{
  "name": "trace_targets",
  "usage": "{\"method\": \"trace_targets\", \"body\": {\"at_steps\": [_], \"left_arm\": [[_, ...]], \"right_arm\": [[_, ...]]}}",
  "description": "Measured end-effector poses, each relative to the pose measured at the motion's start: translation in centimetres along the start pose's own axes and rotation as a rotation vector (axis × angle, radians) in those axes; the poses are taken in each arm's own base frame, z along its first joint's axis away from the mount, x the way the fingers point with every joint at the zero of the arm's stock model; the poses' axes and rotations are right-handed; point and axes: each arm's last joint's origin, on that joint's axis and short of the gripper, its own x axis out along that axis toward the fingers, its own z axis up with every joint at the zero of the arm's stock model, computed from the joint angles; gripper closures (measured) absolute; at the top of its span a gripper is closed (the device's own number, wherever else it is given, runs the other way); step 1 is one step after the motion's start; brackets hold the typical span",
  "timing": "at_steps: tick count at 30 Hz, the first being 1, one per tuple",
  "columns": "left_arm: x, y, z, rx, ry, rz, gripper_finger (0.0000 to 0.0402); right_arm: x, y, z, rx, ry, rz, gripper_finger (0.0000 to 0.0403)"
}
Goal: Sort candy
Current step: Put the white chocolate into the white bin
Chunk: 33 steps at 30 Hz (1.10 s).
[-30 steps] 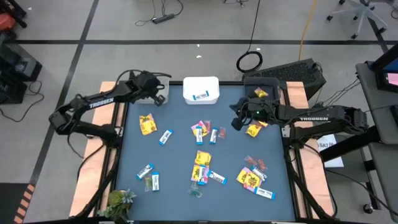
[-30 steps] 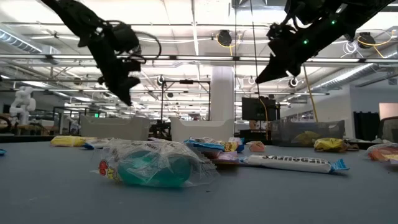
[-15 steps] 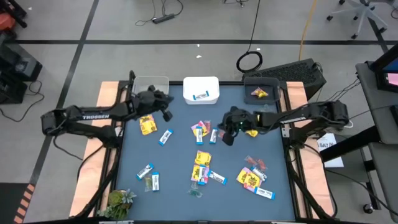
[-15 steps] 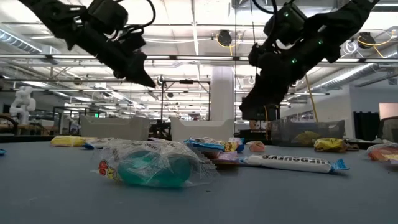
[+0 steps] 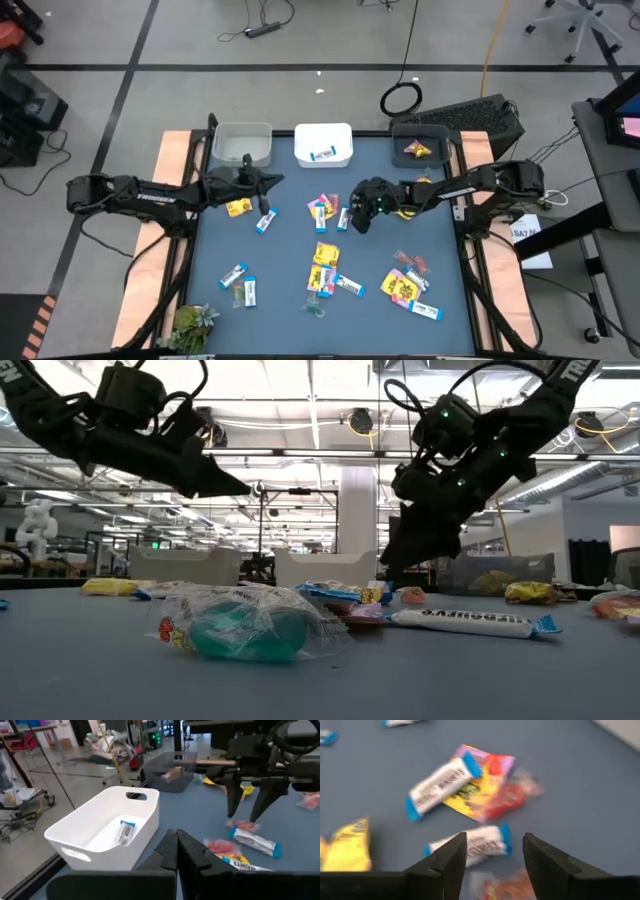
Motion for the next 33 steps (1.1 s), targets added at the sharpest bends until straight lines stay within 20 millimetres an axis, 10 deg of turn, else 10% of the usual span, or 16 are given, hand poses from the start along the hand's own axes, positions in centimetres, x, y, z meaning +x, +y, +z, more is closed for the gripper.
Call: {"method": "trace_targets", "body": {"at_steps": [12,20,25,33], "left_arm": [[-0.2,-0.1,-0.6,-0.024,0.024,-0.014,0.0395],[-0.2,-0.5,-0.6,-0.020,0.023,-0.030,0.0394],[-0.2,-0.5,-0.5,-0.013,0.021,-0.030,0.0394],[-0.2,-0.4,-0.5,0.006,0.020,-0.029,0.0393]], "right_arm": [[2.8,-0.4,-1.3,0.034,0.023,0.028,0.0227],[3.6,-0.5,-1.6,0.025,0.010,0.035,0.0316],[2.8,-0.2,-0.7,-0.009,-0.038,0.046,0.0391],[-0.1,0.3,2.9,-0.113,-0.210,0.067,0.0389]]}}
